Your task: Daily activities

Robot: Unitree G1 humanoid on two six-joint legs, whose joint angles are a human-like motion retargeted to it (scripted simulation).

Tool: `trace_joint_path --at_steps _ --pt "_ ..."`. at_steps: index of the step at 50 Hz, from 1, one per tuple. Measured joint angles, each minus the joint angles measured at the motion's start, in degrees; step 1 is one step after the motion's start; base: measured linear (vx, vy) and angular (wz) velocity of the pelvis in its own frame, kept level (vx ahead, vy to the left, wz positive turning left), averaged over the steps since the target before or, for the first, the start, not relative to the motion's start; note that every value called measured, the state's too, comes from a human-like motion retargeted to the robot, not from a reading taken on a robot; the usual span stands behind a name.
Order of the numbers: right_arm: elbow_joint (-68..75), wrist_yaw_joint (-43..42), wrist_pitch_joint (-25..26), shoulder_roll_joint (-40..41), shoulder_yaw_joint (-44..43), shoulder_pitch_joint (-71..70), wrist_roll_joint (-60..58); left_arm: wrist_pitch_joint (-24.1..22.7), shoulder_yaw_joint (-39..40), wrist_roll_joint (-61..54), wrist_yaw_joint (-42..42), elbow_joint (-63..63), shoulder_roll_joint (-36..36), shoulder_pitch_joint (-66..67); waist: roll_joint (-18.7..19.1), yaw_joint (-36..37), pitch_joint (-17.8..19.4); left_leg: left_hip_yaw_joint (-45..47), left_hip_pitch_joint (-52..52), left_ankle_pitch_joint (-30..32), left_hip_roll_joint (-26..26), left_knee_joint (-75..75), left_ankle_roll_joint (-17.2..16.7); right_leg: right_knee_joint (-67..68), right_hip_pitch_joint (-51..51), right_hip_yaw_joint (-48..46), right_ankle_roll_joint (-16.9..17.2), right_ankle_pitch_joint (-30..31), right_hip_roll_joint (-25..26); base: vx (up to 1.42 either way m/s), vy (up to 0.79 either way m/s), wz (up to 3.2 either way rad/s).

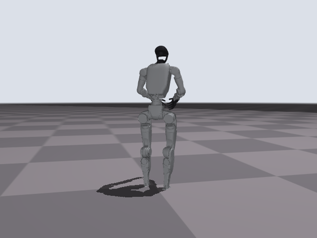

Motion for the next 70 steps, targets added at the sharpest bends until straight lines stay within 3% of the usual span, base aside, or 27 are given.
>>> trace_joint_path --at_steps 12,22,34,47,56,63,70 --pt "-0.1 -2.8 1.7 -0.2 -2.0 -3.9 6.7 1.5 -2.8 -3.3 1.6 9.3 -2.7 -13.8 -1.0 0.2 5.2 -3.6 -5.2 6.7 0.5 -6.7 -2.8 0.4 -6.9 -4.3 -1.8 1.3 0.1 -0.07 -0.04 0.38" --pt "4.7 7.1 5.8 -0.3 -3.2 -2.4 14.8 1.3 9.7 -14.4 2.1 -0.9 -2.7 1.4 1.3 4.7 7.1 -7.3 -9.0 9.9 0.0 -7.9 -5.6 -1.3 -8.4 -9.3 -2.9 2.9 -0.2 -0.07 -0.01 0.53" --pt "7.3 12.4 8.4 -1.1 -4.1 0.2 18.5 1.8 19.6 -20.1 1.6 -4.4 -5.1 15.5 4.7 8.1 4.4 -12.1 -10.1 11.6 -1.0 -8.0 -7.8 -4.4 -5.9 -14.1 -4.3 4.8 0.0 -0.03 0.01 0.56" --pt "9.7 9.8 7.8 1.0 -6.3 5.7 22.8 1.8 16.7 -21.5 0.2 -6.6 -7.0 20.1 5.3 9.6 -0.7 -15.9 -7.6 12.1 -2.7 -8.0 -9.2 -4.1 -1.7 -17.8 -5.9 3.2 -0.7 0.01 -0.01 0.51" --pt "18.7 -0.2 4.0 7.0 -3.9 3.9 28.3 0.8 7.2 -24.9 7.7 6.8 -14.0 4.0 5.4 6.8 -2.0 -15.9 -7.2 12.3 -3.1 -8.2 -11.4 -0.9 -2.2 -18.0 -8.1 0.6 -1.4 -0.01 -0.03 0.23" --pt "23.4 -7.5 -0.1 9.7 -1.2 -3.1 31.5 -1.3 4.5 -31.8 11.5 25.1 -19.9 -13.8 5.3 3.7 0.3 -14.8 -10.5 12.6 -2.6 -8.3 -12.7 0.6 -6.6 -17.1 -9.1 0.8 -1.2 0.00 0.00 0.00" --pt "26.2 -12.8 -3.0 10.8 0.4 -10.8 31.4 -3.0 4.5 -35.1 12.7 34.7 -20.9 -23.7 4.9 2.2 3.0 -13.1 -15.9 13.0 -1.8 -8.3 -13.0 -0.6 -11.9 -16.1 -9.6 2.9 -0.1 0.00 0.00 0.00"
